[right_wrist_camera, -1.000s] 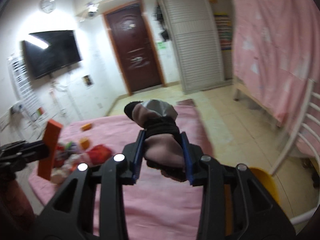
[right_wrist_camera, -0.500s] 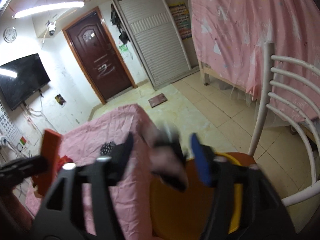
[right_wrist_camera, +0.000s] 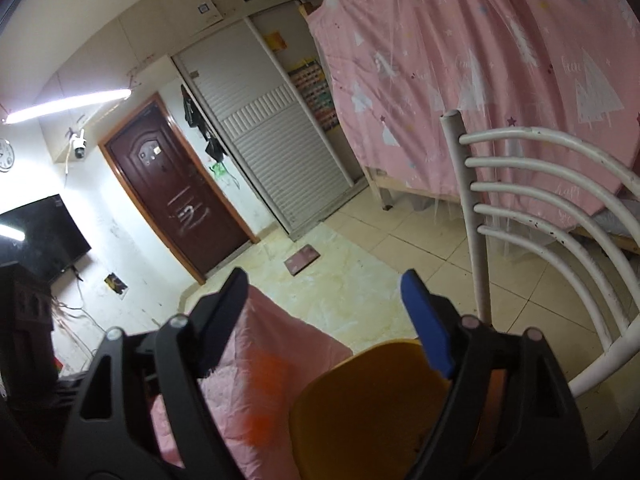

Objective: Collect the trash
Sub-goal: 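Carry both held items to the yellow bin and open both grippers, then move both open grippers back over the bed clutter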

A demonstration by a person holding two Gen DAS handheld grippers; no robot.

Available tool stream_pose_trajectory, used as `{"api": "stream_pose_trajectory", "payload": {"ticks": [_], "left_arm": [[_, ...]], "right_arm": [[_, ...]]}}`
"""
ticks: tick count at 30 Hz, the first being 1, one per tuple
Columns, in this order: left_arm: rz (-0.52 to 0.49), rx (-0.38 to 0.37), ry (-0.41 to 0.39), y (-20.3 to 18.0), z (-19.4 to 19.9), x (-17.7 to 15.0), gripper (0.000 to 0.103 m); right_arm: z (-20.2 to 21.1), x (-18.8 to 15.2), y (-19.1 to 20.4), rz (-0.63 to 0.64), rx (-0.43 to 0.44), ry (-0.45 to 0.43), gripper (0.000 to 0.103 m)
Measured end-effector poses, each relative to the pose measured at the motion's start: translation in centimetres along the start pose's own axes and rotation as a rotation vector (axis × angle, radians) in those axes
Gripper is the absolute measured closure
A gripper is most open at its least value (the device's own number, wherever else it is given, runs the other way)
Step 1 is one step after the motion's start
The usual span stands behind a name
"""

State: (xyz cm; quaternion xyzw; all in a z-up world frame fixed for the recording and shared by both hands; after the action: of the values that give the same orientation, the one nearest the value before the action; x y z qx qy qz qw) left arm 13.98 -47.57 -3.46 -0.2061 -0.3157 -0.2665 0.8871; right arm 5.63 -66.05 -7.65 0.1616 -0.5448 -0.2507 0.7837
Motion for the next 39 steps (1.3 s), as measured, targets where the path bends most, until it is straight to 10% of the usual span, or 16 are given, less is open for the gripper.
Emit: {"api": "stream_pose_trajectory", "payload": {"ticks": [39], "left_arm": [[0.286,0.303,-0.235,20.6,20.4,-4.5,0.029]], "right_arm": [[-4.9,-9.5,18.7,0.339,0.218,0.210,0.015]]}}
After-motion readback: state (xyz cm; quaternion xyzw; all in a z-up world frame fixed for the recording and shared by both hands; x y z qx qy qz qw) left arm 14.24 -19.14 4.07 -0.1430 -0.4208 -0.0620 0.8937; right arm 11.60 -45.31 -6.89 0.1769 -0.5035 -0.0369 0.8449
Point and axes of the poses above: each gripper's, at about its wrist camera, not at the fingertips, and z roughly against the way its jaws point, y to its left, x to its top, the point moved 7 cm from there along -z, roughly the way its jaws point, and after that the axes turned 2 degrees about x, right-handed, at the moved point
